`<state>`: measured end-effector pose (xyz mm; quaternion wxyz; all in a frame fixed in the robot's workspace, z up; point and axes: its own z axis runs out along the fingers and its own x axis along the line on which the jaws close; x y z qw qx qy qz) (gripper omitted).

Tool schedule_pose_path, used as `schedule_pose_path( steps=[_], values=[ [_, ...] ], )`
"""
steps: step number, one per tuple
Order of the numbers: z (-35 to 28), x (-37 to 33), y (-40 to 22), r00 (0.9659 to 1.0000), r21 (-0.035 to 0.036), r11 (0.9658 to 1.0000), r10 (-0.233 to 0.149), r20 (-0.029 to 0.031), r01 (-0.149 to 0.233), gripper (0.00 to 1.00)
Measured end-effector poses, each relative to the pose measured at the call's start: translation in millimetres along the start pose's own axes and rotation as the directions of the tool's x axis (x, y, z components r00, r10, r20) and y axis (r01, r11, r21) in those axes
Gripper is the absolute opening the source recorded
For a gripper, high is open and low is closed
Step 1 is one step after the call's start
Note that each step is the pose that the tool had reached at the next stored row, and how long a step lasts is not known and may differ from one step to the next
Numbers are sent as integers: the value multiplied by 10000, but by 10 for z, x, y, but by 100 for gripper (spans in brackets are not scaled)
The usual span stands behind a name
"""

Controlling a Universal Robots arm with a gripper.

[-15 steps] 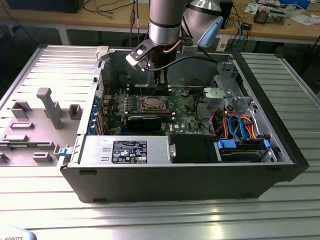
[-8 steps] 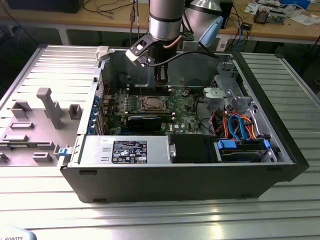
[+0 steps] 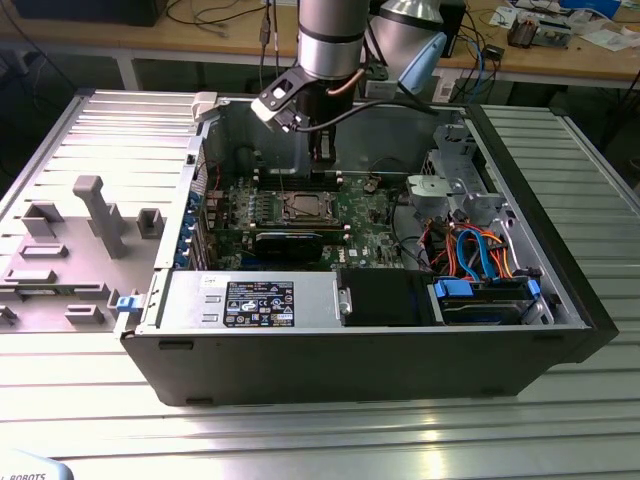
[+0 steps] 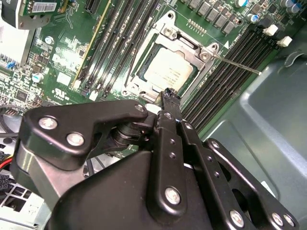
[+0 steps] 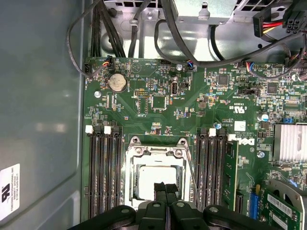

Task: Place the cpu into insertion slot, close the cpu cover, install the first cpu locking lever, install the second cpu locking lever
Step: 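Install the first cpu locking lever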

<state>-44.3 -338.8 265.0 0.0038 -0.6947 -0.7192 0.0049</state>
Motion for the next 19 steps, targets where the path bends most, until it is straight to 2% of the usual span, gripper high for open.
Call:
schedule_pose_path(
  steps=[19],
  values=[
    [-40,2,-38,10000,-61,10000,2,-2,-2,11]
  ],
)
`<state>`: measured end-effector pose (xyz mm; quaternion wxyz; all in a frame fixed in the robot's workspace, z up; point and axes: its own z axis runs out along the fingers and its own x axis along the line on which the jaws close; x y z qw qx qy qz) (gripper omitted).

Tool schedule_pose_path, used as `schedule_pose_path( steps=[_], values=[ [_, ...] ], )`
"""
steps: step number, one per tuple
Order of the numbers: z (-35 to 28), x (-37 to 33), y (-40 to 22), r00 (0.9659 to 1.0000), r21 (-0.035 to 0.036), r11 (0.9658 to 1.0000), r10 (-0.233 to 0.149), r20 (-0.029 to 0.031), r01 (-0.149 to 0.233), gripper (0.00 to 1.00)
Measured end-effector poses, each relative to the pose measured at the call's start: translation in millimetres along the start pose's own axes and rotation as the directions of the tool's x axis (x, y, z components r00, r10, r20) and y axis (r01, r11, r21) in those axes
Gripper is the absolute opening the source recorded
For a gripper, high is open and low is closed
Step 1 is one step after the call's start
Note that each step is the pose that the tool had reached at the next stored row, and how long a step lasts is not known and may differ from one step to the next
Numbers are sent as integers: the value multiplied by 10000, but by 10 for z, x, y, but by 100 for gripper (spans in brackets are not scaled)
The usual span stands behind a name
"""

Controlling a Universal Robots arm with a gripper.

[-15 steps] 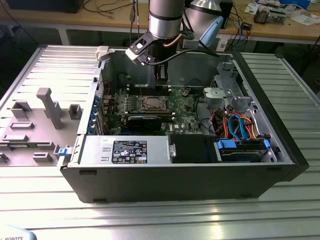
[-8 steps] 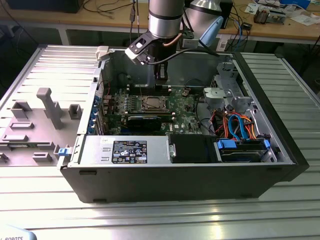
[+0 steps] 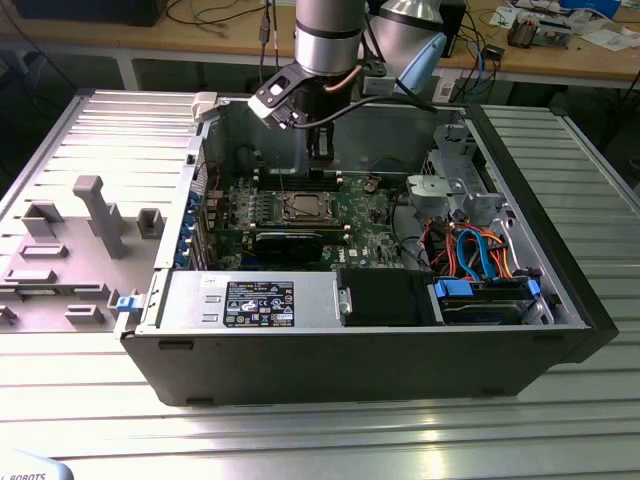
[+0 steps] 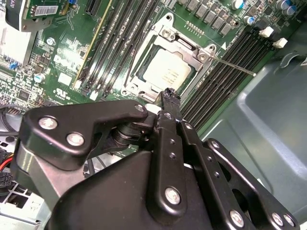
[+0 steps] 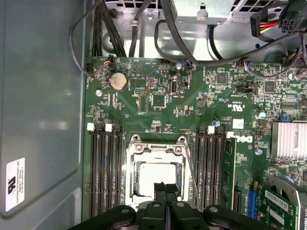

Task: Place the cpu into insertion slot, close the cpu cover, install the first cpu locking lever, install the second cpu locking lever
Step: 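Install the first cpu locking lever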

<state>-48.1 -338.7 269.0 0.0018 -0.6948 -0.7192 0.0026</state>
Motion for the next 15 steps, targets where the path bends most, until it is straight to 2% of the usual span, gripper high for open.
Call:
schedule_pose_path(
  steps=[12,15],
  values=[
    [-4,0,-9,10000,-15,10000,0,1,0,11],
    [-23,0,-10,10000,-15,10000,0,3,0,11]
  ],
)
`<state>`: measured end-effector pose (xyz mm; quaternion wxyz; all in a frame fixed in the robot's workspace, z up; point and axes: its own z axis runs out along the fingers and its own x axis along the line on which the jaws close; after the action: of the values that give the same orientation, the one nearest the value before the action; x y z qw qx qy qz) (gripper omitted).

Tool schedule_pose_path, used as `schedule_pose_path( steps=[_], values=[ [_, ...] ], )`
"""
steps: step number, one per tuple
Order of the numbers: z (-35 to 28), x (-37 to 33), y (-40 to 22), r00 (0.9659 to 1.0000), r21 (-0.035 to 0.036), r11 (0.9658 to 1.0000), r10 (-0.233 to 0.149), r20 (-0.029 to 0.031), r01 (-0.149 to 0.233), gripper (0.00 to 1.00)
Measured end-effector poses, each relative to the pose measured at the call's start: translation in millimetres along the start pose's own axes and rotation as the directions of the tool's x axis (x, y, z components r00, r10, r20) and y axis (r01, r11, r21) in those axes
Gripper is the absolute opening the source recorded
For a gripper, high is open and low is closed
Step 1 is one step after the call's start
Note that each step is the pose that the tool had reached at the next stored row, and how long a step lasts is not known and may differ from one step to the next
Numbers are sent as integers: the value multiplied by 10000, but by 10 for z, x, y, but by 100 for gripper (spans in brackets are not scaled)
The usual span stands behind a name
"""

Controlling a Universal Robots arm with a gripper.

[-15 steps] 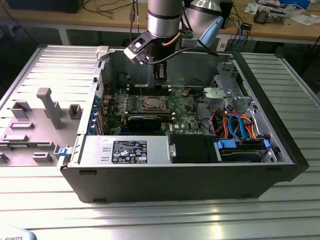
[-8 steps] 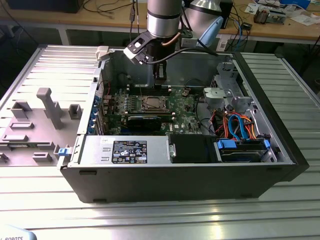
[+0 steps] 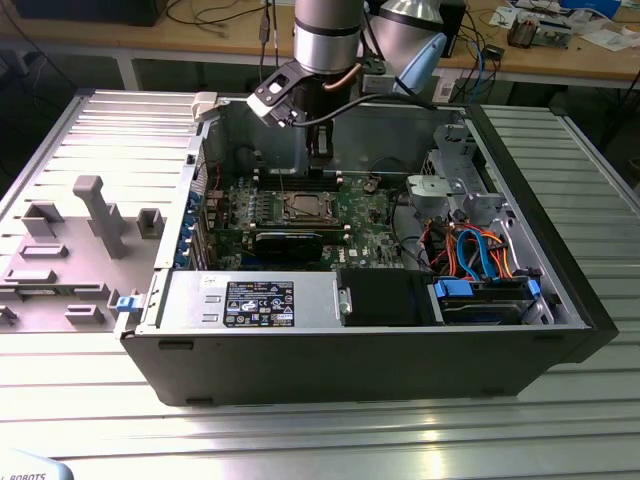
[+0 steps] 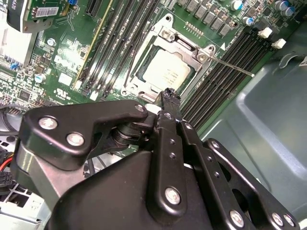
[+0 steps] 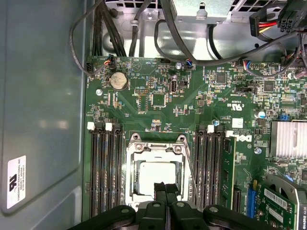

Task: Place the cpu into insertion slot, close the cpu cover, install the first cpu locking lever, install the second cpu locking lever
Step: 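Install the first cpu locking lever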

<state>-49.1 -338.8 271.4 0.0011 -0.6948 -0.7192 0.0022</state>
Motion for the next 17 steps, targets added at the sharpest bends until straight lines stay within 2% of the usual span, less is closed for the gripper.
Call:
schedule_pose_path(
  steps=[4,12,15,17],
  values=[
    [-41,0,0,10000,-2,10000,0,-3,0,11],
    [-50,0,0,10000,0,10000,0,1,0,11],
    [-105,0,0,10000,-1,10000,0,9,0,11],
    [-116,0,0,10000,-2,10000,0,11,0,11]
  ],
)
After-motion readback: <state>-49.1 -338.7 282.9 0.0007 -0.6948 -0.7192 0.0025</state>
